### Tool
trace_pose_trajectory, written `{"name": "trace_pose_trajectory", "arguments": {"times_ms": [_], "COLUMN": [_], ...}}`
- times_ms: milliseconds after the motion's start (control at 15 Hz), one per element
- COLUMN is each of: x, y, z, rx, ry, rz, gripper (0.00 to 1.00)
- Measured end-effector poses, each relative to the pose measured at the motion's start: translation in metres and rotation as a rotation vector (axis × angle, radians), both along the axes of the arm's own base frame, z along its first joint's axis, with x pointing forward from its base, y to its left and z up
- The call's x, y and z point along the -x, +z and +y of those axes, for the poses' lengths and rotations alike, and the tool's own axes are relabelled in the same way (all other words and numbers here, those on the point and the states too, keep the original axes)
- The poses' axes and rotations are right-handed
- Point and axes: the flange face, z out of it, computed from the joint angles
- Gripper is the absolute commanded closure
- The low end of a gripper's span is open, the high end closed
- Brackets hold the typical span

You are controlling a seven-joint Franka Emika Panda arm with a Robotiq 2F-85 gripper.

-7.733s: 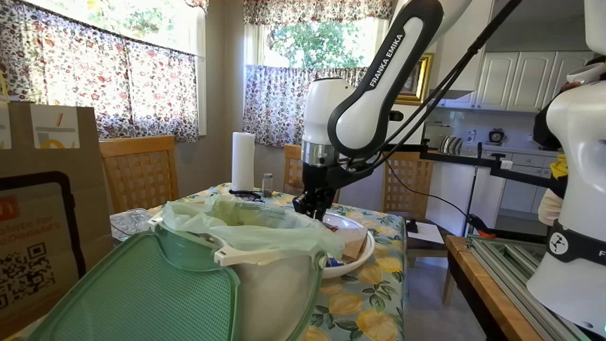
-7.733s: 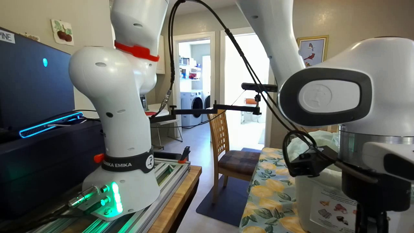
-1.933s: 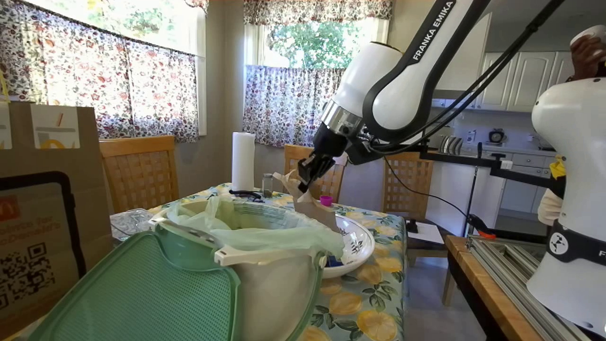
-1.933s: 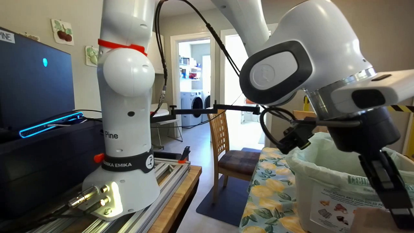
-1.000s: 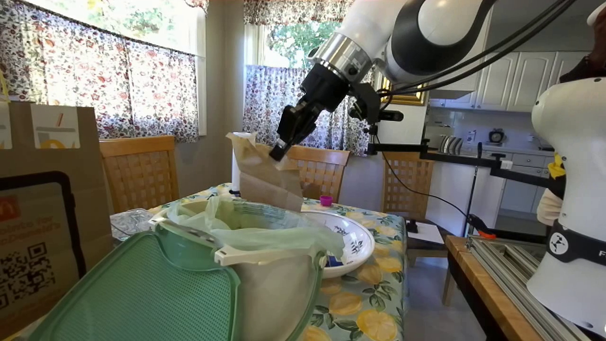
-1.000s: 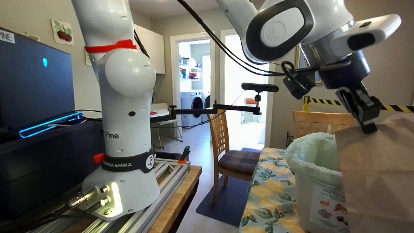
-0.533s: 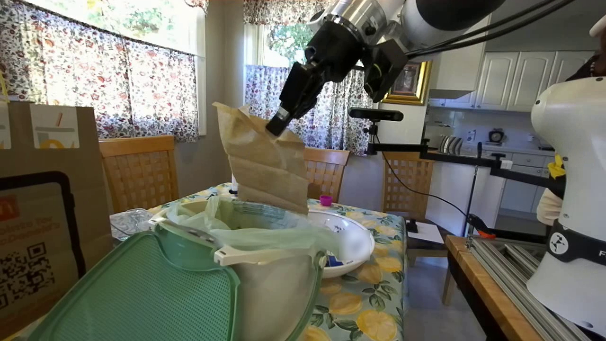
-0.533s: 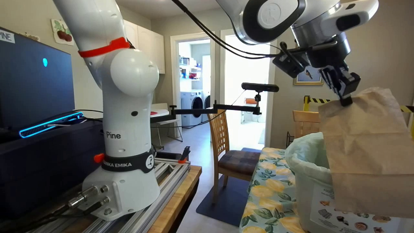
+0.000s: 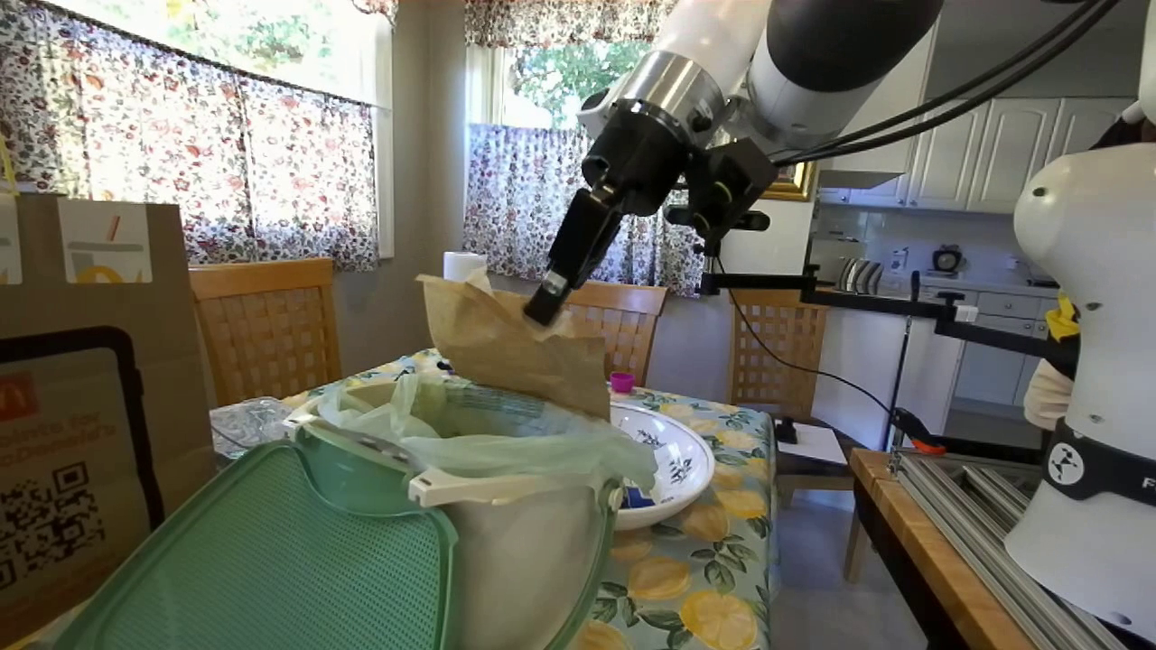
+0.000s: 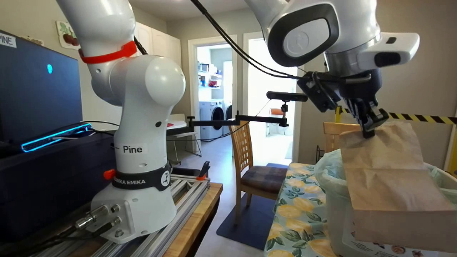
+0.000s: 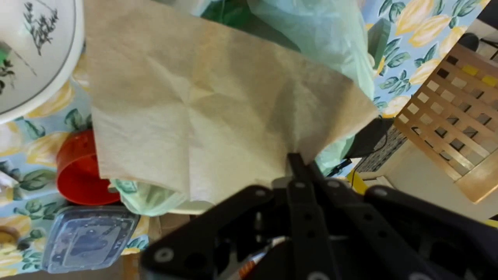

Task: Put some of the contents of the white plate into the bin

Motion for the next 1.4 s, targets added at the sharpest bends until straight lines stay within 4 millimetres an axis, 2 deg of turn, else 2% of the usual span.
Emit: {"name": "trace_pose_trajectory", "arguments": {"times_ms": [333,467,600,800,1400], "x": [0.000,-0.002,-0.005,-0.013,-0.034], "y": [-0.041,-0.050,-0.050,-0.039,0.019], "z": [-0.017,-0.018,-0.017,-0.014,0.015], "rx": [-0.009,-0.012,-0.012,-0.003,0.101], "ry": [0.007,0.008,0.011,0.021,0.135], "rz": [0.079,0.094,0.093,0.066,-0.059], "gripper": [1.00,1.00,1.00,1.00,1.00]}}
